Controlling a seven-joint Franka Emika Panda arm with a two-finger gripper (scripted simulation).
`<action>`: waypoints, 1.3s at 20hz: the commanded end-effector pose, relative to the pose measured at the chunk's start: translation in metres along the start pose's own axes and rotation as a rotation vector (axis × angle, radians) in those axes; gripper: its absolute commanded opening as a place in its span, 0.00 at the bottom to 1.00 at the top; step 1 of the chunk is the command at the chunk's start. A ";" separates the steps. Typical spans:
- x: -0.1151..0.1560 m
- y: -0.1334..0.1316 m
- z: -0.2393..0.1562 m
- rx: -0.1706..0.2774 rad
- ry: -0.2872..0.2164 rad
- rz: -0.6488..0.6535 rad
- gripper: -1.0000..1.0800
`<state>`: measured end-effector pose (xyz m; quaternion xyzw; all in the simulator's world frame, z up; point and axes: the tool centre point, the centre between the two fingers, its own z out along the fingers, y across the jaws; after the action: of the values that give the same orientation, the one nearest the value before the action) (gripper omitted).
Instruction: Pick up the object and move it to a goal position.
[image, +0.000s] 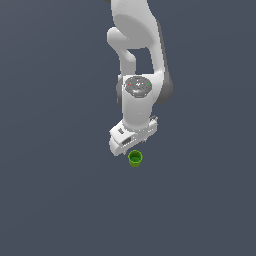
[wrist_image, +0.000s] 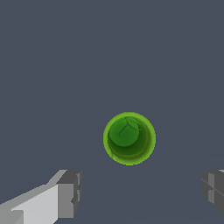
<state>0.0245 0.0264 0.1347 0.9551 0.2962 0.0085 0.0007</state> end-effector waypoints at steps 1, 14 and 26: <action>0.001 0.000 0.004 0.000 -0.003 -0.075 0.96; 0.009 0.001 0.026 0.005 -0.012 -0.454 0.96; 0.014 0.001 0.040 0.011 -0.013 -0.702 0.96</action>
<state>0.0367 0.0328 0.0963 0.8021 0.5972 0.0000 0.0005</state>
